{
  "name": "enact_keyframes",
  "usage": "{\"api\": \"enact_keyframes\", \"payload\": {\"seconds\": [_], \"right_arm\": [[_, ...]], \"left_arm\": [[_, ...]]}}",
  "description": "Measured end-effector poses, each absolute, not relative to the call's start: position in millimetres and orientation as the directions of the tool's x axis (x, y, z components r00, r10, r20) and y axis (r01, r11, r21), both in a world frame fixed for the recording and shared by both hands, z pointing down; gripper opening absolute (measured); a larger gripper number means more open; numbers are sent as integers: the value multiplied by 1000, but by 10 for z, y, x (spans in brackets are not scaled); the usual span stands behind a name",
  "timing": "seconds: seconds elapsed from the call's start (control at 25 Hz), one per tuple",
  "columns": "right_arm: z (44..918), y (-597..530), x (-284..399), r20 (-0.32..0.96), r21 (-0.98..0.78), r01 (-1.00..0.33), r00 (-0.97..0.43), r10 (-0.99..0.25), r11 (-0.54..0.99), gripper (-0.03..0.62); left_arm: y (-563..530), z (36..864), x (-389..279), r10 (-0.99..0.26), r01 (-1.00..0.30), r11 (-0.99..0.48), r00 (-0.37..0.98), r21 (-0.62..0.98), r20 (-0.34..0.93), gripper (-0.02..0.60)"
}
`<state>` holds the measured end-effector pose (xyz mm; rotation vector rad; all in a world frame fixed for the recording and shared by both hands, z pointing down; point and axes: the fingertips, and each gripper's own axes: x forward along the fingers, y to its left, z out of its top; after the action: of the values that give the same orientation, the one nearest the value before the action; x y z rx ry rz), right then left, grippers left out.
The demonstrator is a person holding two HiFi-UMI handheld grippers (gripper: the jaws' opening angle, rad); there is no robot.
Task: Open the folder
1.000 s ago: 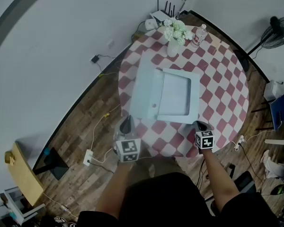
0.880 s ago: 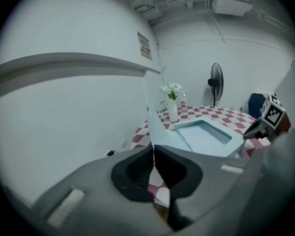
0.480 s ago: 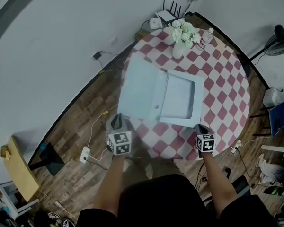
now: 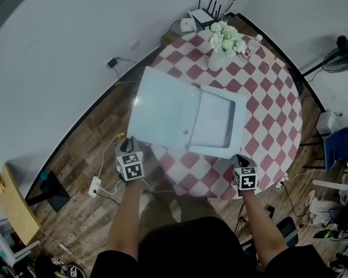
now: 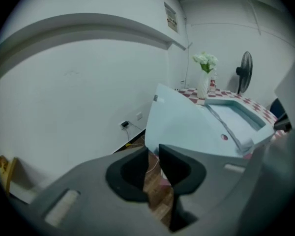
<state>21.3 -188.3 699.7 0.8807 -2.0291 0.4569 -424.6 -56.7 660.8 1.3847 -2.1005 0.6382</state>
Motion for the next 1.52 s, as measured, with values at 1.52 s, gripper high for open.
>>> {"api": "enact_keyframes", "payload": {"seconds": [1.52], "right_arm": [[7024,-1751,-968,739,-123,-640,-569,-360,758,2]], "left_arm": [[-839,7863,-4230,-473,-986,122,-156,-111,867,-6]]}}
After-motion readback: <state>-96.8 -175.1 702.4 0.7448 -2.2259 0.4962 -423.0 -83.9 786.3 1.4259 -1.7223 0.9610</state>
